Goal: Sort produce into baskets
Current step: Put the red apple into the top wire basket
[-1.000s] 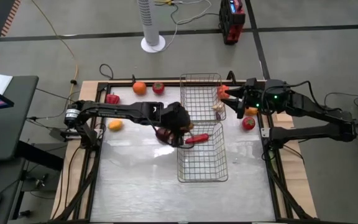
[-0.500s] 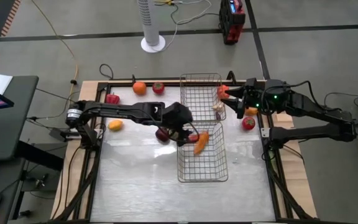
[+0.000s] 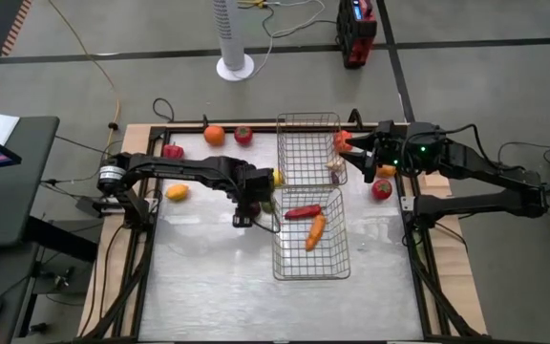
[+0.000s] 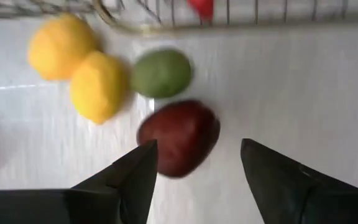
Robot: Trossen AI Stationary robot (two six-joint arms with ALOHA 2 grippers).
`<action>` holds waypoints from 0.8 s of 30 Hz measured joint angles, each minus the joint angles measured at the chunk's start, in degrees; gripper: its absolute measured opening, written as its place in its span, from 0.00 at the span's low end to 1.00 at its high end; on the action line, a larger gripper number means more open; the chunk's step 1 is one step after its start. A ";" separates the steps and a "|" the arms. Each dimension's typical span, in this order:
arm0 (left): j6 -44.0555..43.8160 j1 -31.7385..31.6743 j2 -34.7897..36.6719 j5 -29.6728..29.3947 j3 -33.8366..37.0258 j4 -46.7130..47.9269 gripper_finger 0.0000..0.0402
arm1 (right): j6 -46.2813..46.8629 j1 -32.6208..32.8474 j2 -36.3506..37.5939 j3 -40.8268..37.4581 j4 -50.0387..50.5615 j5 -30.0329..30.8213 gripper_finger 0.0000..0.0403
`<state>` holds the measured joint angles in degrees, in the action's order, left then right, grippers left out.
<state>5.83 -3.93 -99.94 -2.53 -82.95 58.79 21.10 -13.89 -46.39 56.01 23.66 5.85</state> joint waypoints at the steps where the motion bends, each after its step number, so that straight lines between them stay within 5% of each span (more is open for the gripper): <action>1: 1.53 0.03 0.00 -0.54 1.20 -0.69 0.54 | 0.00 0.00 0.00 0.00 0.00 0.00 0.72; 7: 7.27 0.10 -0.09 -4.12 4.84 -2.84 0.59 | 0.34 0.00 0.00 0.00 0.00 -0.01 0.72; 17: 16.78 0.14 -0.44 -0.65 6.30 -7.90 0.84 | 1.36 -0.02 0.00 0.00 0.11 0.00 0.72; 24: 20.17 -0.36 -0.48 0.85 11.86 -10.88 0.88 | 1.36 -0.02 0.00 0.00 0.11 0.02 0.72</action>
<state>25.99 -4.29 -100.42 -1.68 -71.08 47.90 22.46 -13.91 -46.39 56.01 23.77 5.87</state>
